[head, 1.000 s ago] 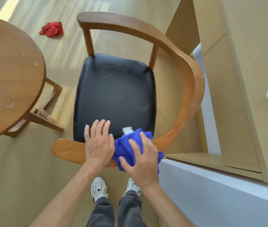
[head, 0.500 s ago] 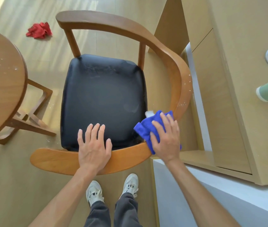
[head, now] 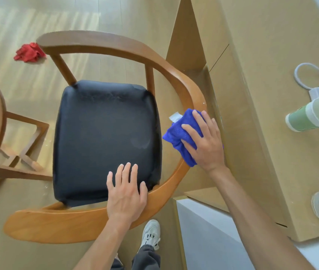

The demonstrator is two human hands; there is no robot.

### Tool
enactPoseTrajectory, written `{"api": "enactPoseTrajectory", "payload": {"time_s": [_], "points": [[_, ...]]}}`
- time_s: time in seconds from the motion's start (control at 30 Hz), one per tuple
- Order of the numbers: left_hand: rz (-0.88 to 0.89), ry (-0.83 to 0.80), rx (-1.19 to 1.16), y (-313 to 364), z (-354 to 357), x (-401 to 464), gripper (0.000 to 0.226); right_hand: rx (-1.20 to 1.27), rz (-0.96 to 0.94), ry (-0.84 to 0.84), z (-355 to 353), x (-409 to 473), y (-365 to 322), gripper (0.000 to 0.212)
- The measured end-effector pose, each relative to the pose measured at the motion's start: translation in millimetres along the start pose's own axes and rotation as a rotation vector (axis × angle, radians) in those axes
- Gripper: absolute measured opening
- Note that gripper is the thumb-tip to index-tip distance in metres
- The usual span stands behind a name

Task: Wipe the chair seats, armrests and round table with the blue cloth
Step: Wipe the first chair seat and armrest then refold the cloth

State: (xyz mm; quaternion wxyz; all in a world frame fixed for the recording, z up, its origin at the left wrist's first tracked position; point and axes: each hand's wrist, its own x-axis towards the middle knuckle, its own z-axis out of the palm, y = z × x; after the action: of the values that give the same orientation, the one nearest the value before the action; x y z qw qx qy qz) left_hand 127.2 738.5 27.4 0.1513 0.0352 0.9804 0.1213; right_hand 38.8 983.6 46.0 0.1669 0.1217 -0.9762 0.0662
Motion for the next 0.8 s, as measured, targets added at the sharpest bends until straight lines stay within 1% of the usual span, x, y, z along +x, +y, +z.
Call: {"api": "enactPoseTrajectory", "payload": {"time_s": [0.1, 0.23, 0.3, 0.37, 0.47, 0.53, 0.6, 0.67, 0.7, 0.77, 0.8], "points": [[0.004, -0.007, 0.010, 0.9, -3.0, -0.9, 0.059, 0.050, 0.020, -0.014, -1.1, 9.1, 8.6, 0.031], [-0.003, -0.008, 0.009, 2.3, -3.4, -2.4, 0.059, 0.053, 0.150, 0.013, 0.7, -7.9, -11.9, 0.035], [-0.012, -0.010, -0.004, 2.8, -4.5, -3.2, 0.059, 0.041, 0.137, -0.021, 1.2, -20.7, -21.8, 0.039], [-0.014, -0.008, -0.012, 3.3, -5.0, -4.5, 0.059, 0.059, 0.088, -0.073, -1.4, -24.1, -17.4, 0.039], [-0.008, -0.028, -0.016, 3.4, -4.7, -0.9, 0.058, 0.137, 0.058, -0.153, -7.5, 14.4, 13.7, 0.040], [0.002, -0.034, -0.010, 2.8, -3.7, 2.2, 0.059, 0.195, 0.094, -0.221, -11.4, 58.5, 34.4, 0.044], [0.009, -0.055, -0.013, 3.5, -5.5, 3.5, 0.059, 0.164, 0.139, -0.284, -14.6, 89.4, 42.6, 0.051], [0.017, -0.070, -0.017, 3.6, -7.5, 5.6, 0.060, 0.037, 0.202, -0.315, -14.4, 97.2, 36.6, 0.063], [0.015, -0.082, -0.026, 4.2, -7.3, 5.6, 0.060, -0.023, 0.266, -0.317, -15.3, 95.3, 31.6, 0.070], [-0.041, -0.149, -0.067, 4.6, -8.2, 5.1, 0.059, -0.097, 0.456, -0.285, -15.4, 87.3, 20.0, 0.080], [-0.097, -0.166, -0.117, 3.6, -8.2, 6.3, 0.057, -0.125, 0.559, -0.262, -15.3, 83.5, 11.3, 0.079]]}}
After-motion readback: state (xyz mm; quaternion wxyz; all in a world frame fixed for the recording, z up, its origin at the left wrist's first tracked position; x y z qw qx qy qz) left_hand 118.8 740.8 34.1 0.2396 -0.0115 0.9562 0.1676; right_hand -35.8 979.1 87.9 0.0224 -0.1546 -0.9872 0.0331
